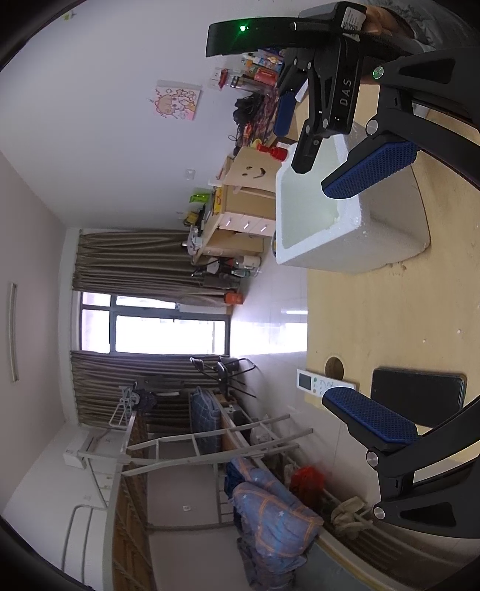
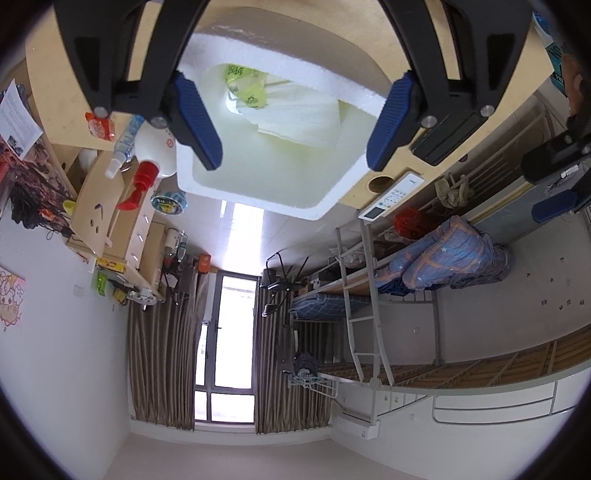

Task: Organize soft objects
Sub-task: 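Withdraw both tools from the foam box back toward the table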

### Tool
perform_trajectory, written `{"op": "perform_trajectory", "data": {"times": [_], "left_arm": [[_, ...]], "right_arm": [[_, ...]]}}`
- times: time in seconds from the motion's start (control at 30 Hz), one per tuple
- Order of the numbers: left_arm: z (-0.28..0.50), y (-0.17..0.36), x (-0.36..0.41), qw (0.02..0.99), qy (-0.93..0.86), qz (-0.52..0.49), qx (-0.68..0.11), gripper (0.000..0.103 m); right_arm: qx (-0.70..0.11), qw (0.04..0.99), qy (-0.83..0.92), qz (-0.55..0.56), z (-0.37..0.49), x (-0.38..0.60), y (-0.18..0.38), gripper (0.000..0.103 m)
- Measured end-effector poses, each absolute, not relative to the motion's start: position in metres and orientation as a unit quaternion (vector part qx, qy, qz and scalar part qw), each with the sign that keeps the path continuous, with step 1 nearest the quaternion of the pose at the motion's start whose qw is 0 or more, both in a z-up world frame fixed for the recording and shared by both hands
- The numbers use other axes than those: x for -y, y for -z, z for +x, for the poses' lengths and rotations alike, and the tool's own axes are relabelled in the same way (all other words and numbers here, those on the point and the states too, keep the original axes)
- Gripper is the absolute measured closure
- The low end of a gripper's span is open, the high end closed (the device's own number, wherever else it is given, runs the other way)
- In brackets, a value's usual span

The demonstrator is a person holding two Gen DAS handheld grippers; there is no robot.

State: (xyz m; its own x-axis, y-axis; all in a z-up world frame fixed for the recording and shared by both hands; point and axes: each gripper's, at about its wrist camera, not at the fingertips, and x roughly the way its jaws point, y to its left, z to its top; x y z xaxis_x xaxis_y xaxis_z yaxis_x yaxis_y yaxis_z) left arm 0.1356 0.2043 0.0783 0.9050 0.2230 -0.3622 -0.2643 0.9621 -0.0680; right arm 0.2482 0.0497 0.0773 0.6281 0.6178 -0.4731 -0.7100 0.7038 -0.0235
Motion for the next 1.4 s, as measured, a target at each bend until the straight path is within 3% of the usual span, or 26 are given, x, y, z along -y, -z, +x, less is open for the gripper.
{"op": "perform_trajectory", "data": {"times": [0.57,0.7,0.87,1.4], "left_arm": [[0.117,-0.095,-0.168,0.98,-0.09,-0.044,-0.174,0.001],[0.113,-0.099,-0.156,0.981,-0.078,-0.038,-0.174,0.001],[0.105,-0.104,-0.143,0.984,-0.062,-0.031,-0.162,0.001],[0.087,-0.107,-0.112,0.988,-0.022,-0.027,-0.15,0.001]], "right_arm": [[-0.182,0.916,-0.349,-0.07,0.207,-0.001,-0.107,0.018],[-0.172,0.922,-0.341,-0.063,0.197,0.01,-0.111,0.005],[-0.172,0.926,-0.332,-0.044,0.188,0.027,-0.115,0.001],[-0.138,0.944,-0.296,-0.04,0.148,0.069,-0.124,0.001]]}}
